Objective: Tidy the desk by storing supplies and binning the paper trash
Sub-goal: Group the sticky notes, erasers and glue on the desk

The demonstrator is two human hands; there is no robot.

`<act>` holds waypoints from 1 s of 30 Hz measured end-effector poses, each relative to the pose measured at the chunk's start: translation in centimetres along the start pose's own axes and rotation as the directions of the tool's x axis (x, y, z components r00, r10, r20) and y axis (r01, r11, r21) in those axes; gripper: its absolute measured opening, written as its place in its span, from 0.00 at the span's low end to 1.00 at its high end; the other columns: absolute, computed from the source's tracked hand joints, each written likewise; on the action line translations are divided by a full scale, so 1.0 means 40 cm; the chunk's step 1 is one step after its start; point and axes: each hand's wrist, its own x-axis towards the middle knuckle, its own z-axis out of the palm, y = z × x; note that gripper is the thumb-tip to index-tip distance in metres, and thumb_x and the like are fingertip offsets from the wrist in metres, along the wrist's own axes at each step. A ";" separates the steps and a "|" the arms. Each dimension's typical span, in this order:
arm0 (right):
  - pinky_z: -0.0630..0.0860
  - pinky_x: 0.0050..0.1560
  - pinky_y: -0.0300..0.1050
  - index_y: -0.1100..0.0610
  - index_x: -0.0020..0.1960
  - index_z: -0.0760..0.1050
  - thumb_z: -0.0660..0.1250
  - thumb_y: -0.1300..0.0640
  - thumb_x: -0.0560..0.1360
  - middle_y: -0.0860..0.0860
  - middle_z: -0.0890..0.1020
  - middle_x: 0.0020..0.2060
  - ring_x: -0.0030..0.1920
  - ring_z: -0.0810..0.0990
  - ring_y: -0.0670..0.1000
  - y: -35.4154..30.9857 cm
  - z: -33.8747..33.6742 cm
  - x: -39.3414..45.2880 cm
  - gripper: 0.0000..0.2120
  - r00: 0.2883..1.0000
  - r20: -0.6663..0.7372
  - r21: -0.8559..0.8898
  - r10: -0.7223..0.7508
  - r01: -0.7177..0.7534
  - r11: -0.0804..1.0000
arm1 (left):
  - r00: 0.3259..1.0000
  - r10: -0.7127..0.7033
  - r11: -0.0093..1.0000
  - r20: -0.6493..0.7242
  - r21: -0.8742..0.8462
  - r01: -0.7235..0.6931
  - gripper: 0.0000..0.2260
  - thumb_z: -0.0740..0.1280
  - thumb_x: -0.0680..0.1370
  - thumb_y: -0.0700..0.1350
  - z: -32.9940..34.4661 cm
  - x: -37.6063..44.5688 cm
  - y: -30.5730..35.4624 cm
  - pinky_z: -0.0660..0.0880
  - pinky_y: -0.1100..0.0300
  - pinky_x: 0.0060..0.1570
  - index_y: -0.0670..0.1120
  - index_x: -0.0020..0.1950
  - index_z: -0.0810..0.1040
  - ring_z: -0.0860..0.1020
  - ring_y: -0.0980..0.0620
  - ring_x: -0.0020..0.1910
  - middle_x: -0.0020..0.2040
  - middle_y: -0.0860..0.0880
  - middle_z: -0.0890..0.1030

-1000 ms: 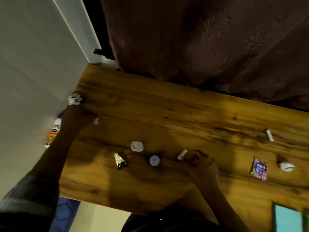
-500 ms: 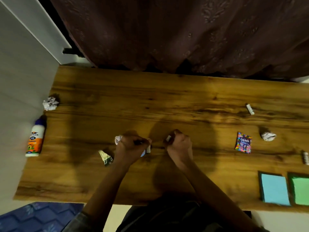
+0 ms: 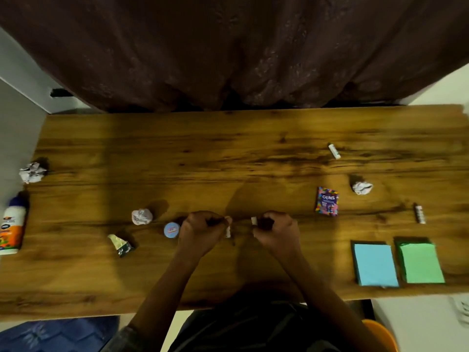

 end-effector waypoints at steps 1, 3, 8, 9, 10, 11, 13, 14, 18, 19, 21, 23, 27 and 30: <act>0.71 0.44 0.36 0.56 0.50 0.86 0.78 0.49 0.63 0.53 0.88 0.46 0.50 0.85 0.53 0.020 -0.030 -0.004 0.18 1.000 -0.022 0.014 -0.014 0.014 1.000 | 1.000 0.002 1.000 0.013 -0.013 -0.002 0.11 0.76 0.73 0.60 0.030 -0.004 0.013 0.84 0.50 0.47 0.54 0.39 0.87 0.85 0.56 0.36 0.33 0.55 0.86; 0.74 0.45 0.37 0.56 0.49 0.86 0.79 0.53 0.65 0.52 0.88 0.44 0.46 0.86 0.51 0.068 -0.087 -0.009 0.14 0.998 -0.034 0.044 -0.054 0.055 0.998 | 0.999 -0.003 1.000 0.044 -0.022 0.004 0.11 0.76 0.73 0.60 0.091 -0.014 0.043 0.84 0.49 0.46 0.54 0.40 0.87 0.85 0.56 0.34 0.33 0.54 0.86; 0.72 0.39 0.24 0.50 0.49 0.85 0.79 0.54 0.67 0.41 0.84 0.40 0.39 0.79 0.35 0.206 -0.221 -0.008 0.11 0.998 -0.023 0.084 -0.052 0.053 0.995 | 0.998 0.006 1.000 0.058 0.009 -0.007 0.10 0.75 0.74 0.60 0.249 -0.047 0.132 0.84 0.53 0.45 0.55 0.41 0.87 0.85 0.57 0.33 0.34 0.55 0.86; 0.71 0.38 0.23 0.49 0.47 0.84 0.79 0.54 0.67 0.41 0.84 0.39 0.38 0.79 0.35 0.231 -0.247 -0.008 0.10 0.997 -0.052 0.089 -0.048 0.053 0.995 | 0.998 0.014 1.000 0.066 0.015 -0.015 0.09 0.75 0.75 0.60 0.280 -0.056 0.152 0.83 0.54 0.44 0.55 0.42 0.87 0.85 0.57 0.33 0.35 0.55 0.86; 0.71 0.38 0.23 0.48 0.46 0.84 0.79 0.54 0.67 0.40 0.84 0.37 0.38 0.80 0.34 0.257 -0.274 -0.006 0.09 0.997 -0.066 0.102 -0.044 0.050 0.994 | 0.997 0.019 0.999 0.073 0.027 -0.021 0.09 0.75 0.75 0.59 0.315 -0.065 0.170 0.82 0.56 0.43 0.55 0.42 0.87 0.85 0.58 0.33 0.34 0.55 0.86; 0.71 0.38 0.22 0.48 0.46 0.84 0.79 0.55 0.67 0.39 0.83 0.36 0.38 0.80 0.34 0.278 -0.300 -0.003 0.09 0.997 -0.067 0.112 -0.041 0.049 0.992 | 0.997 0.025 0.999 0.075 0.025 -0.027 0.08 0.75 0.75 0.58 0.349 -0.072 0.187 0.82 0.57 0.42 0.55 0.42 0.87 0.84 0.58 0.32 0.34 0.55 0.86; 0.71 0.38 0.22 0.45 0.43 0.83 0.79 0.56 0.67 0.38 0.82 0.34 0.36 0.79 0.32 0.315 -0.348 0.003 0.09 0.997 -0.062 0.128 -0.044 0.052 0.990 | 0.997 0.021 0.999 0.074 0.029 -0.023 0.08 0.76 0.74 0.57 0.416 -0.081 0.210 0.80 0.59 0.38 0.56 0.39 0.85 0.84 0.58 0.30 0.32 0.55 0.85; 0.70 0.37 0.23 0.43 0.42 0.81 0.79 0.56 0.67 0.38 0.82 0.33 0.35 0.79 0.32 0.335 -0.370 0.007 0.11 0.997 -0.063 0.133 -0.042 0.050 0.990 | 0.997 0.014 0.999 0.078 0.032 -0.017 0.09 0.76 0.74 0.58 0.452 -0.084 0.220 0.81 0.59 0.38 0.56 0.37 0.85 0.84 0.57 0.30 0.31 0.54 0.85; 0.70 0.35 0.25 0.44 0.43 0.81 0.80 0.55 0.65 0.40 0.83 0.34 0.34 0.78 0.34 0.413 -0.446 0.029 0.11 0.998 -0.066 0.132 -0.018 0.026 0.991 | 0.995 0.018 1.000 0.102 -0.023 -0.016 0.08 0.78 0.73 0.55 0.583 -0.091 0.264 0.85 0.47 0.44 0.59 0.34 0.85 0.85 0.52 0.30 0.32 0.53 0.86; 0.70 0.36 0.25 0.46 0.45 0.83 0.80 0.54 0.65 0.41 0.83 0.35 0.35 0.78 0.36 0.431 -0.465 0.035 0.11 0.998 -0.066 0.123 -0.011 0.020 0.992 | 0.994 0.028 0.999 0.104 -0.021 -0.026 0.08 0.77 0.73 0.55 0.614 -0.089 0.272 0.85 0.46 0.44 0.61 0.34 0.85 0.84 0.52 0.30 0.32 0.53 0.86; 0.69 0.34 0.25 0.47 0.47 0.83 0.80 0.51 0.66 0.43 0.85 0.37 0.37 0.81 0.39 0.464 -0.502 0.047 0.11 0.998 -0.062 0.107 0.003 0.004 0.994 | 0.993 0.058 0.998 0.099 -0.033 -0.055 0.07 0.78 0.73 0.56 0.669 -0.088 0.297 0.85 0.46 0.43 0.59 0.36 0.85 0.84 0.53 0.30 0.33 0.53 0.86; 0.68 0.33 0.25 0.47 0.47 0.83 0.79 0.50 0.67 0.43 0.85 0.37 0.38 0.82 0.40 0.487 -0.532 0.056 0.11 0.997 -0.075 0.107 0.019 -0.011 0.994 | 0.996 0.071 0.997 0.055 -0.034 -0.069 0.08 0.78 0.72 0.58 0.712 -0.088 0.321 0.85 0.49 0.43 0.55 0.39 0.86 0.85 0.54 0.31 0.33 0.54 0.86; 0.79 0.39 0.36 0.48 0.50 0.83 0.80 0.50 0.67 0.44 0.86 0.39 0.39 0.83 0.42 0.523 -0.571 0.080 0.13 0.993 -0.114 0.116 0.032 -0.018 0.993 | 0.997 0.081 0.995 -0.010 0.057 -0.081 0.12 0.77 0.72 0.60 0.777 -0.091 0.375 0.84 0.58 0.42 0.52 0.44 0.88 0.84 0.59 0.32 0.33 0.56 0.86; 0.83 0.41 0.48 0.48 0.47 0.82 0.78 0.46 0.68 0.46 0.86 0.38 0.38 0.84 0.44 0.545 -0.580 0.101 0.10 0.990 -0.117 0.138 0.078 -0.062 0.989 | 0.993 0.113 0.987 -0.037 0.121 -0.108 0.12 0.77 0.72 0.60 0.814 -0.085 0.404 0.84 0.58 0.43 0.53 0.45 0.89 0.85 0.58 0.35 0.36 0.55 0.87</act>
